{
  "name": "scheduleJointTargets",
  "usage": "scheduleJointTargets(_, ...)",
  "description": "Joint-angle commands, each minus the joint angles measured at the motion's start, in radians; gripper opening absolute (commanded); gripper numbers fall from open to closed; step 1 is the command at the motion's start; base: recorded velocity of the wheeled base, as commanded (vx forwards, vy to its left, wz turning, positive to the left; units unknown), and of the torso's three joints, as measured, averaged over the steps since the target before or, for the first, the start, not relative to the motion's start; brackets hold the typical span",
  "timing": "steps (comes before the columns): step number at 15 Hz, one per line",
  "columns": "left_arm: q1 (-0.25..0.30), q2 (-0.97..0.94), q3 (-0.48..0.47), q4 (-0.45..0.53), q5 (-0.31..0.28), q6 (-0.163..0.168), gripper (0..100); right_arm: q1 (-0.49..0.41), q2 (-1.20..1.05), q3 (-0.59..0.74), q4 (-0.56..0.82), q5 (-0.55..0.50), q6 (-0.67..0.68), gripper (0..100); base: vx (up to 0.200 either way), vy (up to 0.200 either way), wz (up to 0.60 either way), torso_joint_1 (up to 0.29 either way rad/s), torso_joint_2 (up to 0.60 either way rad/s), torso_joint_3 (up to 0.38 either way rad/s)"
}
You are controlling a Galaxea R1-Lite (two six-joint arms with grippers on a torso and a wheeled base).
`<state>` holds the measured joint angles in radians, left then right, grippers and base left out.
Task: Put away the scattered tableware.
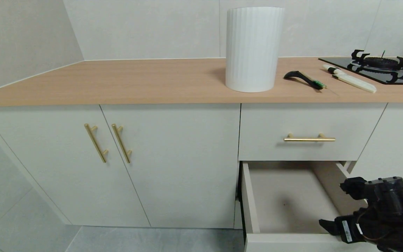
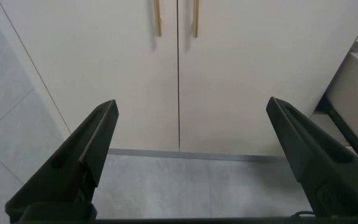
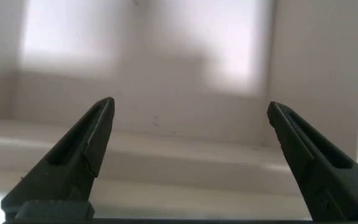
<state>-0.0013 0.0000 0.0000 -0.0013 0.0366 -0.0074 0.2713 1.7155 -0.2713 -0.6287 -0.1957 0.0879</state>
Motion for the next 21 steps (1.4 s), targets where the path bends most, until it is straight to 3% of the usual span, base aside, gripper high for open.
scheduleJointTargets(1, 0.000, 0.000, 0.000, 0.000, 0.000, 0.000, 100, 0.016, -0.117, 0.092, -0.009, 0.001, 0.001, 100, 0.000, 0.000, 0.00, 0.000, 0.00, 0.000)
scheduleJointTargets(6, 0.000, 0.000, 0.000, 0.000, 0.000, 0.000, 100, 0.065, -0.295, 0.264, -0.006, 0.001, 0.000, 100, 0.000, 0.000, 0.00, 0.000, 0.00, 0.000)
scheduleJointTargets(10, 0.000, 0.000, 0.000, 0.000, 0.000, 0.000, 100, 0.066, -0.438, 0.264, 0.158, 0.033, 0.000, 100, 0.000, 0.000, 0.00, 0.000, 0.00, 0.000)
scheduleJointTargets(14, 0.000, 0.000, 0.000, 0.000, 0.000, 0.000, 100, 0.063, -0.467, 0.204, 0.182, 0.038, 0.000, 100, 0.000, 0.000, 0.00, 0.000, 0.00, 0.000)
scheduleJointTargets(16, 0.000, 0.000, 0.000, 0.000, 0.000, 0.000, 100, 0.060, -0.508, 0.072, 0.270, 0.035, 0.000, 100, 0.000, 0.000, 0.00, 0.000, 0.00, 0.000)
scheduleJointTargets(18, 0.000, 0.000, 0.000, 0.000, 0.000, 0.000, 100, 0.059, -0.599, -0.209, 0.601, 0.058, 0.000, 100, 0.000, 0.000, 0.00, 0.000, 0.00, 0.000)
scheduleJointTargets(20, 0.000, 0.000, 0.000, 0.000, 0.000, 0.000, 100, 0.051, -0.625, -0.529, 0.929, 0.177, 0.001, 100, 0.000, 0.000, 0.00, 0.000, 0.00, 0.000)
scheduleJointTargets(21, 0.000, 0.000, 0.000, 0.000, 0.000, 0.000, 100, 0.032, -0.617, -0.629, 1.003, 0.226, 0.001, 100, 0.000, 0.000, 0.00, 0.000, 0.00, 0.000)
